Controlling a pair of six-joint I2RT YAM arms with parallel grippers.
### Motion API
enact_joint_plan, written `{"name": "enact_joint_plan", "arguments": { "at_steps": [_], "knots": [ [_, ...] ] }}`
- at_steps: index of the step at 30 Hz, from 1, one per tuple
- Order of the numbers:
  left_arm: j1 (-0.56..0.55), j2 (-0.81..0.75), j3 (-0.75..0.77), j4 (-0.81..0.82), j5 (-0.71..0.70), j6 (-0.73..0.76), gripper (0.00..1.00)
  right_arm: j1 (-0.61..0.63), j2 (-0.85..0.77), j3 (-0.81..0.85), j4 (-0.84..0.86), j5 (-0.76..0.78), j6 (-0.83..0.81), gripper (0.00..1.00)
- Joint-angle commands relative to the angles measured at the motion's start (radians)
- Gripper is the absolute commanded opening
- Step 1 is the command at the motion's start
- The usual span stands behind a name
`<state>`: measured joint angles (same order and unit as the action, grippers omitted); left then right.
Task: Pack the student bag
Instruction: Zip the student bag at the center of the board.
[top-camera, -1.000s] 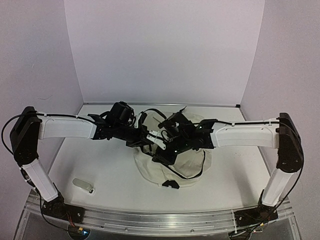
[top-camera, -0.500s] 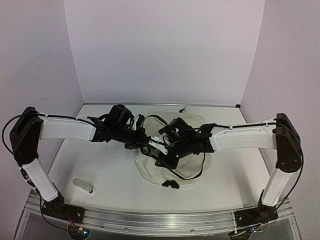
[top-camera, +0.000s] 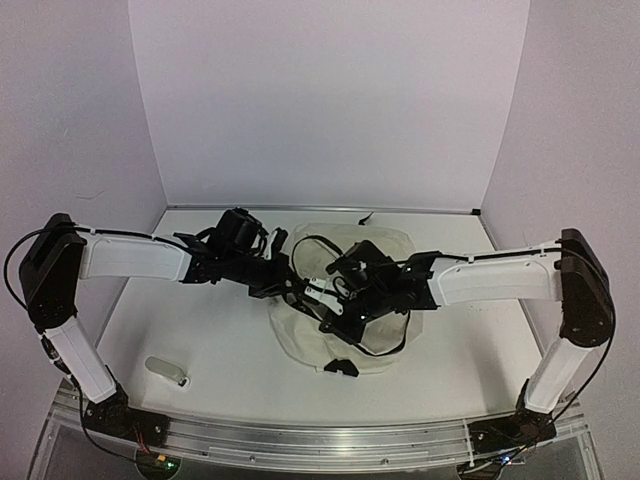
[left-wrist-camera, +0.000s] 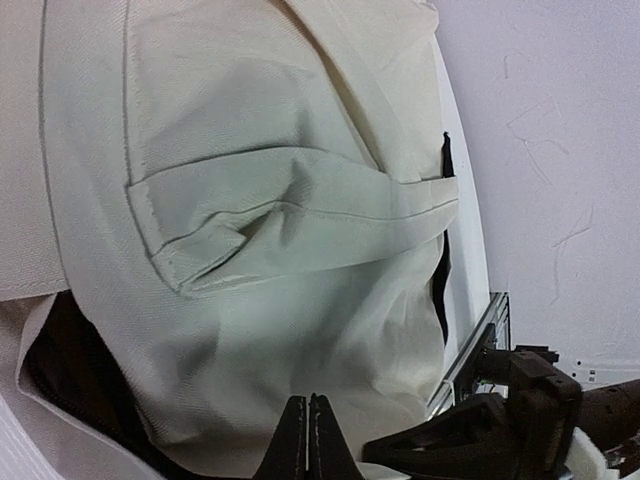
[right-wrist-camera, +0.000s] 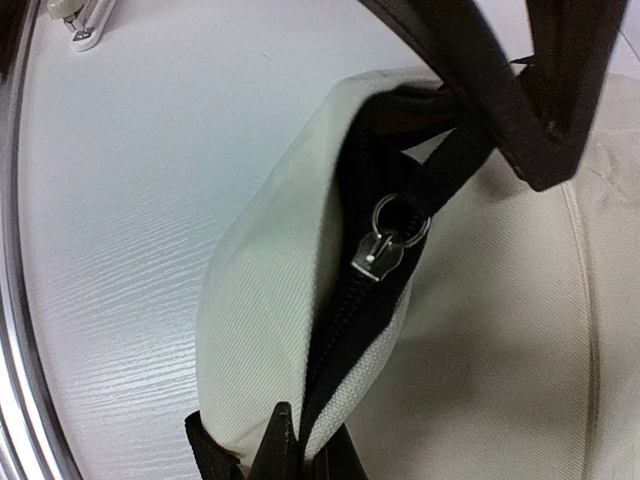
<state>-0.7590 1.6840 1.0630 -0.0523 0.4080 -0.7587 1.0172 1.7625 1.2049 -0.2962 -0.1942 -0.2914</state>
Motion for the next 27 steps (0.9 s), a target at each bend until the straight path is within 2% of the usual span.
{"name": "enact_joint_plan", "arguments": {
  "at_steps": [1,8,16,23,27],
  "knots": [
    [0.06,0.005,-0.035,0.001,-0.059,0.014,0.0,0.005,-0.116,0.036,-0.047,-0.042,-0.032,0.0],
    [0.116,0.065,-0.043,-0.021,-0.089,0.049,0.0,0.006,-0.179,-0.013,-0.148,-0.06,-0.106,0.0],
    [0.243,0.098,-0.026,0.023,-0.114,0.063,0.0,0.005,-0.211,-0.115,-0.199,-0.137,-0.175,0.0],
    [0.305,0.153,0.083,0.004,-0.122,0.099,0.0,0.005,-0.116,-0.076,-0.199,-0.179,-0.184,0.0],
    [0.332,0.218,0.177,0.003,-0.08,0.111,0.0,0.005,0.008,0.052,-0.186,-0.162,-0.16,0.0]
  ]
}}
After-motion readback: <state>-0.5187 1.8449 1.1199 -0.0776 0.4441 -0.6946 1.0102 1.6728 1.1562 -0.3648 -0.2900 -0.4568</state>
